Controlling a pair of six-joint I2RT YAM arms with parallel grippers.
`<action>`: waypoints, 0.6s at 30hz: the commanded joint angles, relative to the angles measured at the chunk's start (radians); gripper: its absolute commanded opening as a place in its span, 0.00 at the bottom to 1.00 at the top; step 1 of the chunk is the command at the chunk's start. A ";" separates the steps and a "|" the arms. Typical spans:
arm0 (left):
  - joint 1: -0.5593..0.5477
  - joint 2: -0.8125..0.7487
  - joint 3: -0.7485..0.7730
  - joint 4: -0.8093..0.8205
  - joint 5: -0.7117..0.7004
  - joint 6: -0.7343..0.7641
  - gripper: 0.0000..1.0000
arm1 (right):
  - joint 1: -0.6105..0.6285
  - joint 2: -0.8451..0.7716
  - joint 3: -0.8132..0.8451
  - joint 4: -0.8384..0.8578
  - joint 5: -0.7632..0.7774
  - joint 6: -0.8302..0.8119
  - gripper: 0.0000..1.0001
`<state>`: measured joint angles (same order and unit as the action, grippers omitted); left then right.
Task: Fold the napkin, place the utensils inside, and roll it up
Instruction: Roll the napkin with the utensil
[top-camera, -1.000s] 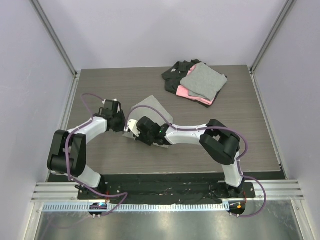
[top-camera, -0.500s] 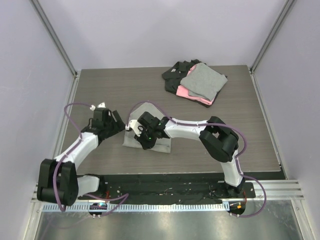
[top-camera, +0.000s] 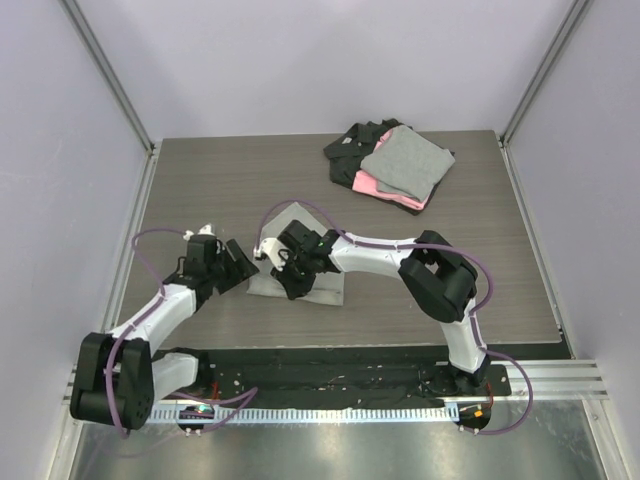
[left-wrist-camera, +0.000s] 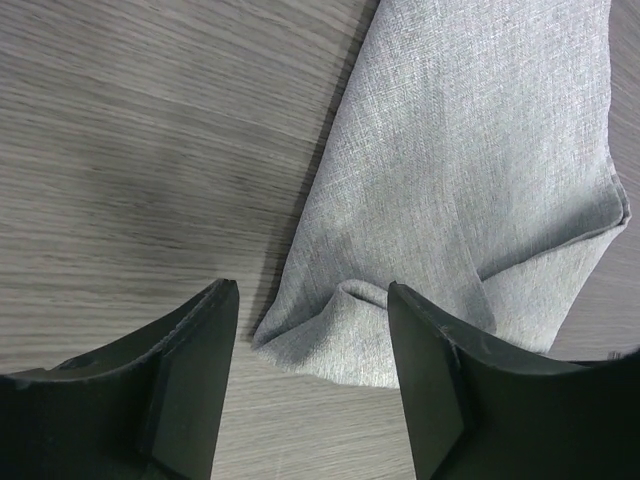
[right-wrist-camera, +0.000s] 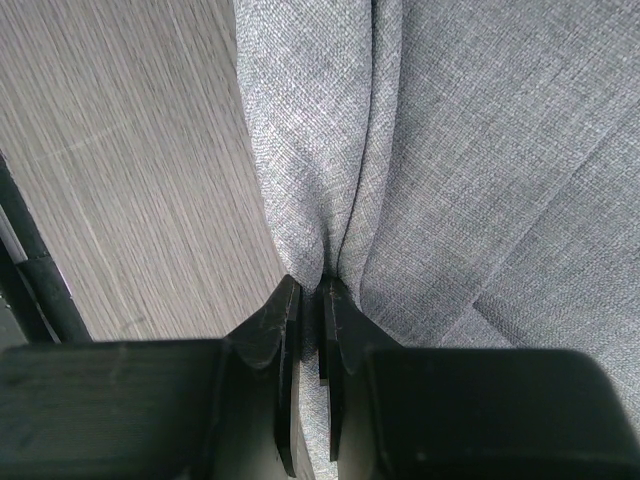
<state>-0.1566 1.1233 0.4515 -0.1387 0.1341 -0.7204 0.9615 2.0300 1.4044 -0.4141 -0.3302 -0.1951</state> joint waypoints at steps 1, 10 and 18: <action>0.002 0.039 0.001 0.100 0.027 -0.002 0.64 | -0.004 0.022 0.019 -0.057 -0.003 0.016 0.04; 0.000 0.122 0.012 0.114 0.071 0.009 0.40 | -0.015 0.019 0.050 -0.057 0.023 0.016 0.04; 0.002 0.173 0.030 0.083 0.082 0.024 0.04 | -0.017 -0.025 0.096 -0.057 0.105 0.023 0.17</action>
<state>-0.1566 1.2743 0.4534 -0.0616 0.1982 -0.7212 0.9527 2.0380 1.4448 -0.4603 -0.2939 -0.1799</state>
